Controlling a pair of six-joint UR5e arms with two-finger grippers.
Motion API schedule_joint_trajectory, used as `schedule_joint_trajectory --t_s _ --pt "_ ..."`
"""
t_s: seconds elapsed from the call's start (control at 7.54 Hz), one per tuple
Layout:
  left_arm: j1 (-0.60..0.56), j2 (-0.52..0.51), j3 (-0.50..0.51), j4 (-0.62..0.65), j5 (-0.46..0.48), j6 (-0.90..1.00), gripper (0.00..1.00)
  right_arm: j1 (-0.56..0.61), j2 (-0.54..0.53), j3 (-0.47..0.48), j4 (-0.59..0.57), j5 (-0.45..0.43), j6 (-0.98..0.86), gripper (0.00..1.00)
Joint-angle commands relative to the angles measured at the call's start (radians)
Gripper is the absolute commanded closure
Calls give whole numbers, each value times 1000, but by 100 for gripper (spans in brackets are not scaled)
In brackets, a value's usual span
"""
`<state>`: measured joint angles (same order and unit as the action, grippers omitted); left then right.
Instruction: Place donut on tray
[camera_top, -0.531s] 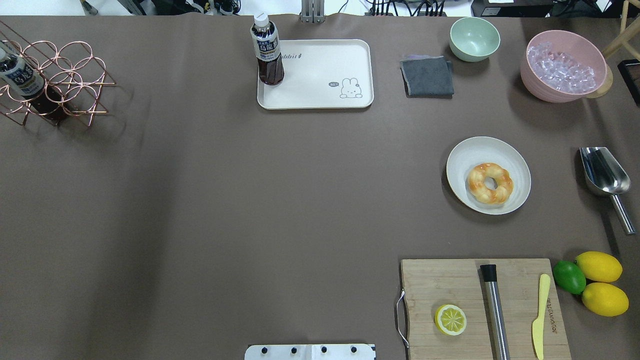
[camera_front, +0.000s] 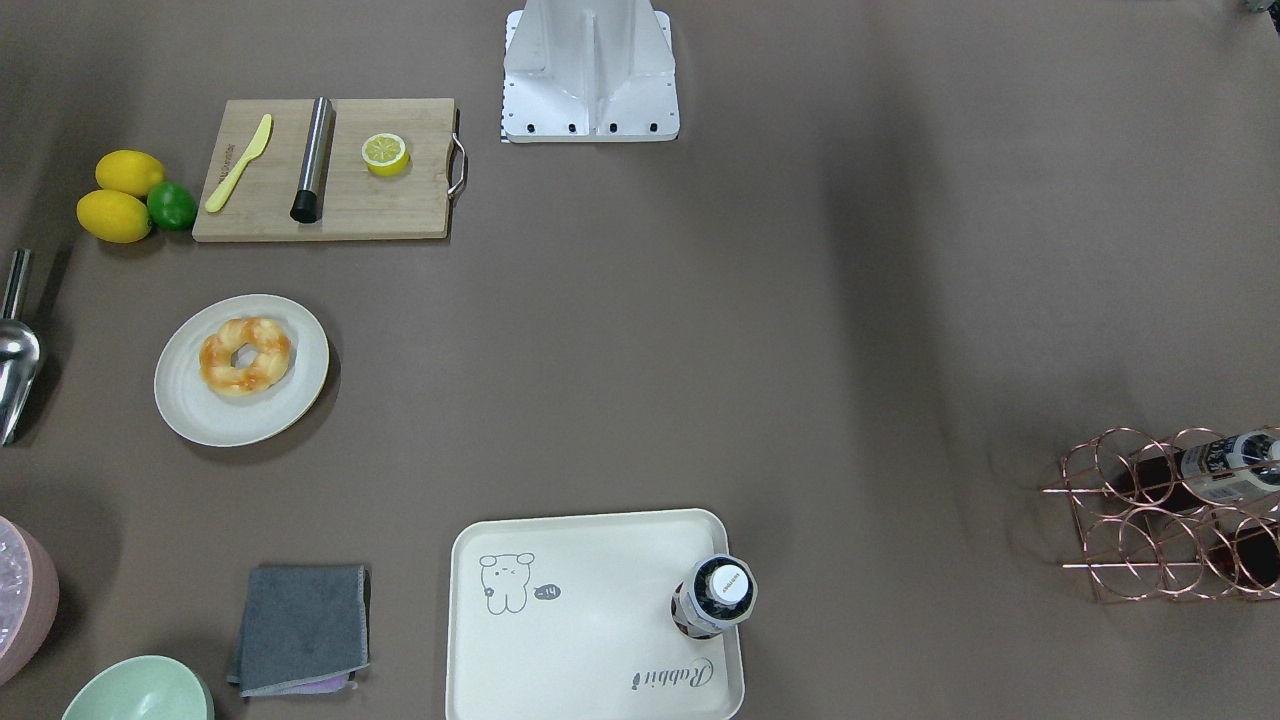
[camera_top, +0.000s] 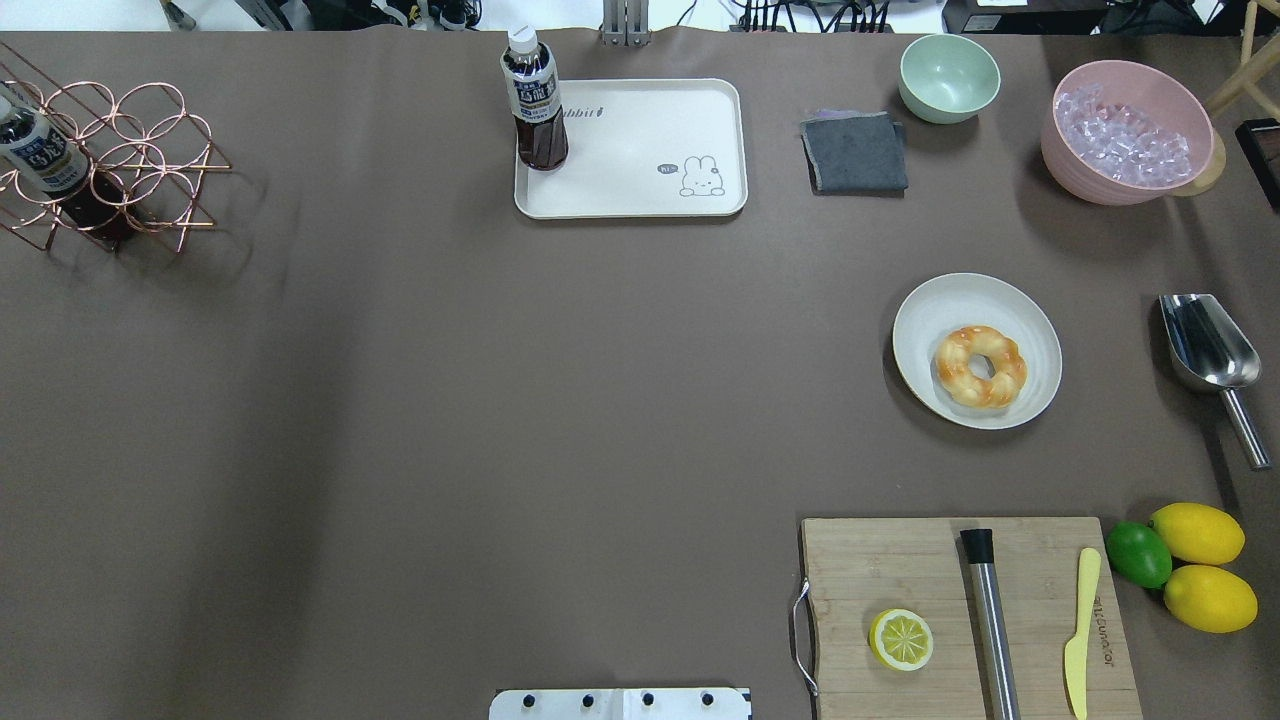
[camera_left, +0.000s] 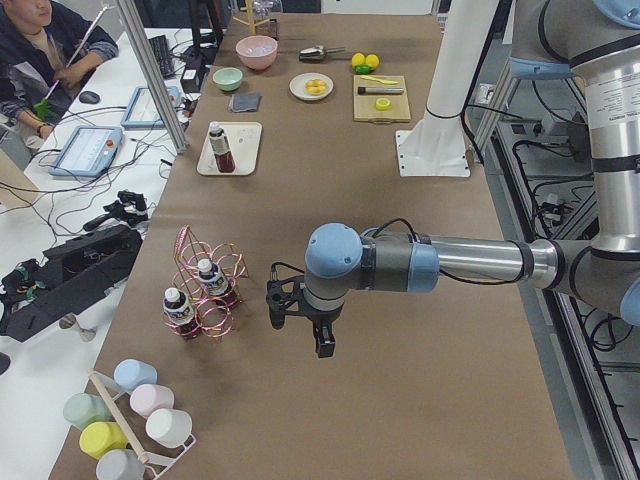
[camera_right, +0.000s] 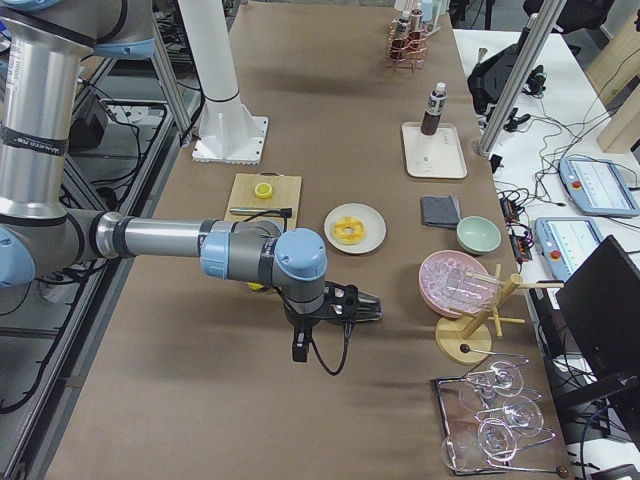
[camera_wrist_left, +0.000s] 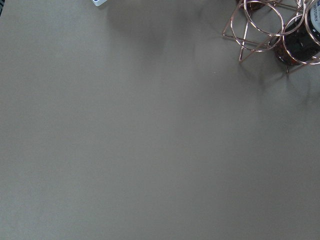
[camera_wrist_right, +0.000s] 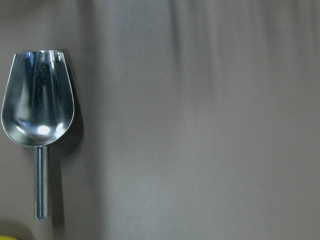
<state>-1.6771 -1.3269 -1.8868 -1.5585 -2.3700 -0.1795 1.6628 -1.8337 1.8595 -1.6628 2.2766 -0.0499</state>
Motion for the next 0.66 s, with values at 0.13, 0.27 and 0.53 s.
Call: schedule_joint_trajectory --t_s 0.13,0.27,0.53 --pt "2 -2 -2 -2 0 -2 1 2 -1 0 0 35 1 0" --pt "2 -2 0 -2 0 -2 1 3 -2 -2 0 34 -1 0" --pt "2 -2 -2 -2 0 -2 1 8 -10 -3 -2 35 1 0"
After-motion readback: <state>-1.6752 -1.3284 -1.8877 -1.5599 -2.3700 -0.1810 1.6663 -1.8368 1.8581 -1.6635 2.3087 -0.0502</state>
